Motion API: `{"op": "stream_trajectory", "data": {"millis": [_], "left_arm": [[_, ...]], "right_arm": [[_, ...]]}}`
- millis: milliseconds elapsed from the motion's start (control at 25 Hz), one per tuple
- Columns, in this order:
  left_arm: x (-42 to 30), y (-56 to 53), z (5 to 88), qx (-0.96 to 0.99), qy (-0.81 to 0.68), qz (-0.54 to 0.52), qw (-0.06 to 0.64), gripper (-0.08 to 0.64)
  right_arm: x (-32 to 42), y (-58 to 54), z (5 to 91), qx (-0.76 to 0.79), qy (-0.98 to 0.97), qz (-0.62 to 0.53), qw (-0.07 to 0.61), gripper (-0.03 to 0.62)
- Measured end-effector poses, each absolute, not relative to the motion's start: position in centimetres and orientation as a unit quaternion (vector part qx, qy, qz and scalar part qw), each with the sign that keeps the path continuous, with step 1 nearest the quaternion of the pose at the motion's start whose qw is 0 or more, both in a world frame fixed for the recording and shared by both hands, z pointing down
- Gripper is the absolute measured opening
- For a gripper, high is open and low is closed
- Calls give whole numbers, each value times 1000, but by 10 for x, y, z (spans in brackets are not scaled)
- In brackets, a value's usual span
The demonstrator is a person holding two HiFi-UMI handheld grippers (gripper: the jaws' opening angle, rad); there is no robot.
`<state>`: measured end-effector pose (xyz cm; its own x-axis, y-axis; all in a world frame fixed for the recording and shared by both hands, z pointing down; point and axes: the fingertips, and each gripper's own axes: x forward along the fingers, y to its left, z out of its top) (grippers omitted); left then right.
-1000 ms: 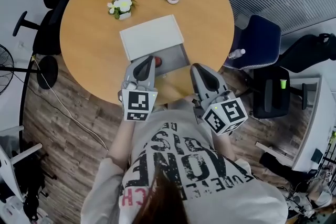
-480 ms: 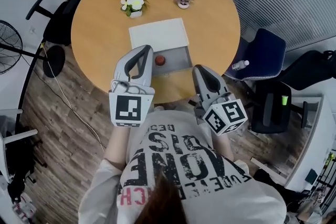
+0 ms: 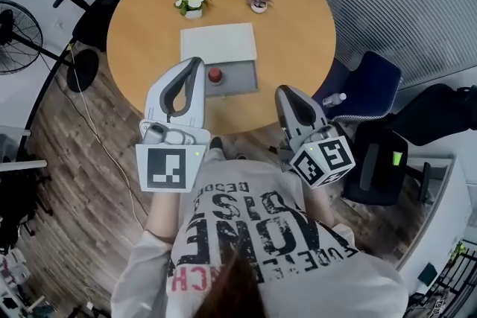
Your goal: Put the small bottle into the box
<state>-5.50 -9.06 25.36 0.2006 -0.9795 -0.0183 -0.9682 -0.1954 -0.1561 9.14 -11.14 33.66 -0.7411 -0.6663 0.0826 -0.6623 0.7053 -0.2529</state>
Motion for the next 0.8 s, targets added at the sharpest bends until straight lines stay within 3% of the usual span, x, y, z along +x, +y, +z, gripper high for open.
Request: {"op": "stream_trajectory", "data": {"millis": [280, 800], "left_arm": [[-25, -47, 249, -751, 654, -44, 72, 11], [-18, 15, 277, -704, 709, -32, 35, 11]], "right_arm": [[121, -91, 318, -331, 937, -114, 18, 18], [112, -69, 309, -289, 953, -92, 9, 18]]}}
